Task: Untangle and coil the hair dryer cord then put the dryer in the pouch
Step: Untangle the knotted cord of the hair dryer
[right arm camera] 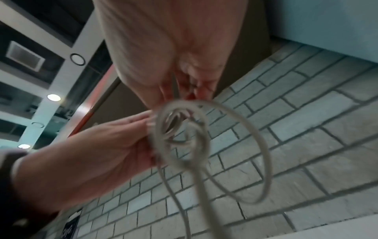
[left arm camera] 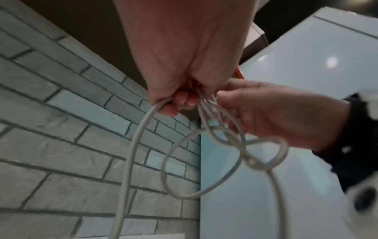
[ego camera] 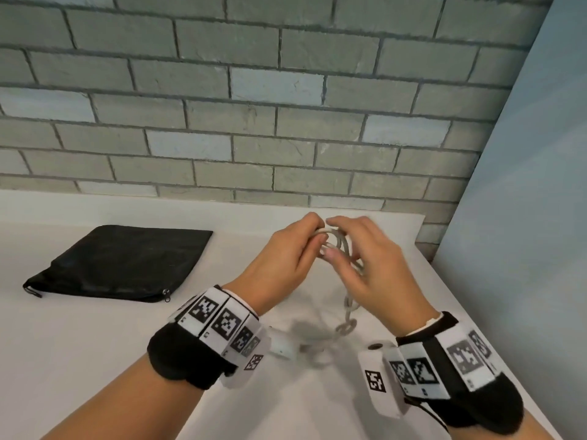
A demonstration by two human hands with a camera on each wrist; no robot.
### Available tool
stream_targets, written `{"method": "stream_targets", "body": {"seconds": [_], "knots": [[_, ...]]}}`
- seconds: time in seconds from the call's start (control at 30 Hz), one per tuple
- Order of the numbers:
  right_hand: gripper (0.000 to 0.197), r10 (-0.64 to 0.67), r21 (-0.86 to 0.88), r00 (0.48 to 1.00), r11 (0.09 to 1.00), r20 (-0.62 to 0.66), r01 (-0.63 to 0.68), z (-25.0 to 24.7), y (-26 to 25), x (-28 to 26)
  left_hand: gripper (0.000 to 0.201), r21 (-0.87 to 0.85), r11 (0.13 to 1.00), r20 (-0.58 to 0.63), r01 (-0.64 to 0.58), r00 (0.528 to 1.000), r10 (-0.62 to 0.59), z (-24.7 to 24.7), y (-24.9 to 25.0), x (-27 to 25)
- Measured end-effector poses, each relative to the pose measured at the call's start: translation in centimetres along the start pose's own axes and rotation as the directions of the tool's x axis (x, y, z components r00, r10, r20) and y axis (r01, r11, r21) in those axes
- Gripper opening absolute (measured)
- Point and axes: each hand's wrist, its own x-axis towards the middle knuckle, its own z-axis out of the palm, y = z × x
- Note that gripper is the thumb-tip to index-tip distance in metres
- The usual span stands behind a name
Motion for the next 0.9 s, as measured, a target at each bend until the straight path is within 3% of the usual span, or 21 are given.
{"method": "stream_targets", "body": {"seconds": [0.07,0.17,0.23,0.37,0.47,0.5,0.6,0.67,0.7,0.77,0.83,0.9], "knots": [[0.031,0.003,-0.067,1.0,0.998,-0.004,-0.004,0.5,0.4,0.0,0.012,0.006,1.0,-0.003,-0.011,1.0,0.011,0.0,0.1,0.3],[0.021,-0.028,-0.053,0.981,0.998,-0.193,0.018,0.0,1.0,-0.3,0.017,0.014,0.997,-0.035,0.072,0.997,-0.072,-0.3,0.2,0.5],[0.016,0.12,0.103,0.934,0.991,-0.337,-0.09,-0.9,1.8,-0.3,0.02,-0.042,0.979,-0.105,0.198,0.974,-0.202,-0.9,-0.5,0.6],[0.011,0.517,0.388,0.704,0.85,-0.487,-0.356,-2.2,5.1,-0.5,0.027,-0.237,0.896,-0.185,0.376,0.888,-0.421,-2.3,-2.5,0.1],[0.013,0.791,0.528,0.486,0.611,-0.372,-0.589,-2.1,9.1,-1.9,0.028,-0.298,0.854,-0.225,0.426,0.838,-0.496,-3.2,-3.1,-0.3],[0.015,0.833,0.5,0.462,0.553,-0.306,-0.667,-1.9,10.3,-2.5,0.028,-0.29,0.85,-0.24,0.44,0.826,-0.51,-3.4,-3.2,-0.3],[0.016,0.828,0.192,0.552,0.559,-0.095,-0.806,-0.7,11.8,-3.8,0.027,-0.306,0.842,-0.209,0.444,0.832,-0.515,-3.2,-3.4,-0.3],[0.025,0.786,-0.03,0.618,0.619,0.019,-0.785,-0.4,10.7,-3.6,0.028,-0.285,0.857,-0.165,0.43,0.859,-0.485,-2.8,-3.4,-0.3],[0.038,0.742,-0.081,0.669,0.67,0.04,-0.738,-0.3,9.9,-3.3,0.028,-0.249,0.871,-0.139,0.423,0.875,-0.464,-2.5,-3.3,-0.4],[0.054,0.576,-0.081,0.816,0.813,-0.035,-0.577,-0.6,7.5,-2.2,0.027,-0.159,0.904,-0.077,0.396,0.908,-0.412,-2.1,-3.1,-0.6],[0.05,0.333,-0.013,0.939,0.942,-0.091,-0.335,-0.8,4.8,-1.0,0.028,-0.065,0.934,-0.017,0.352,0.935,-0.354,-1.5,-2.7,-0.7],[0.044,0.154,0.024,0.987,0.988,0.046,-0.155,-0.3,2.3,0.1,0.028,-0.012,0.951,0.035,0.308,0.951,-0.308,-0.8,-2.0,-0.8]]}}
